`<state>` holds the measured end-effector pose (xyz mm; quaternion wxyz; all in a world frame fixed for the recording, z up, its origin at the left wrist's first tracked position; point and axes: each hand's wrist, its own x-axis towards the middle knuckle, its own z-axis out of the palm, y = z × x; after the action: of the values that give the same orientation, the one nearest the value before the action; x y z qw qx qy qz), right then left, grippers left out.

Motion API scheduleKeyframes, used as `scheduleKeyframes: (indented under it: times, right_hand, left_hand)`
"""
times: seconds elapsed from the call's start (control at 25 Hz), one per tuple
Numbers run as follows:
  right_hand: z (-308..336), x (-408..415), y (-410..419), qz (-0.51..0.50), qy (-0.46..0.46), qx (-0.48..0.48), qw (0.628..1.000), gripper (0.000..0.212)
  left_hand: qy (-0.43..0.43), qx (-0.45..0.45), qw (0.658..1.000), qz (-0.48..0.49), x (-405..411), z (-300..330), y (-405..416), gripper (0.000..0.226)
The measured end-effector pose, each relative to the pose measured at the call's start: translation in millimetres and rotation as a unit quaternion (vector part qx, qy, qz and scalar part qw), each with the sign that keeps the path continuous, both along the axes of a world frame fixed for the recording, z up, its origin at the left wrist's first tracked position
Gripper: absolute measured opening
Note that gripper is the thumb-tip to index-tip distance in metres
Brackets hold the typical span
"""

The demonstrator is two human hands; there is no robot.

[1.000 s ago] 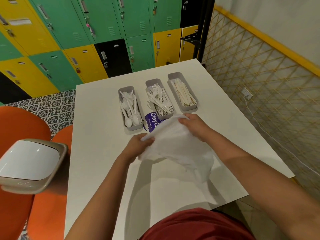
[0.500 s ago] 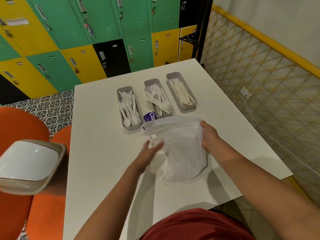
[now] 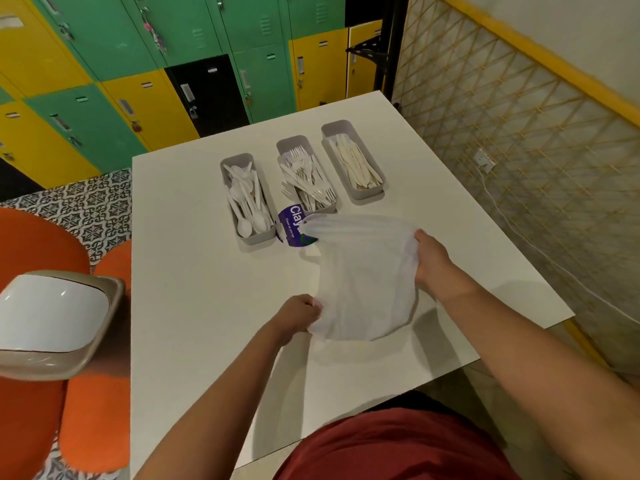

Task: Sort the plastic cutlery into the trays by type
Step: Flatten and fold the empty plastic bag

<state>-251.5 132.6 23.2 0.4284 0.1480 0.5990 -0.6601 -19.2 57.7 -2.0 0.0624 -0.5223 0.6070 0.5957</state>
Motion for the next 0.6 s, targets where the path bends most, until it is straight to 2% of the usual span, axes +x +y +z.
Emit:
scheduleKeyframes:
  times: [0.16, 0.24, 0.32, 0.36, 0.44, 0.52, 0.6]
  right_hand:
    - [-11, -20, 24, -0.024, 0.031, 0.022, 0.999, 0.038]
    - [-19, -27, 36, -0.038, 0.029, 0.024, 0.999, 0.028]
    - [-32, -33, 46, -0.012, 0.025, 0.037, 0.999, 0.027]
    - [-36, -33, 50, 0.027, 0.027, 0.058, 0.998, 0.028]
    - [-41, -28, 56, 0.137, 0.049, 0.114, 0.983, 0.025]
    - [-42, -29, 62, 0.237, 0.175, 0.21, 0.932, 0.034]
    - [-41, -31, 63, 0.274, 0.284, 0.217, 0.893, 0.051]
  left_hand:
    - [-0.051, -0.015, 0.998, 0.04, 25, -1, -29, 0.024]
    - [-0.009, 0.01, 0.985, 0.171, 35, 4, -39, 0.024]
    - [0.104, 0.05, 0.931, 0.347, 37, 9, -42, 0.013]
    - [0.15, 0.065, 0.901, 0.403, 35, 11, -39, 0.01]
    - [0.159, 0.092, 0.884, 0.429, 28, 9, -23, 0.017]
    - [0.101, 0.125, 0.895, 0.416, 15, 3, 3, 0.02]
    - [0.047, 0.153, 0.918, 0.364, 1, -4, 27, 0.016]
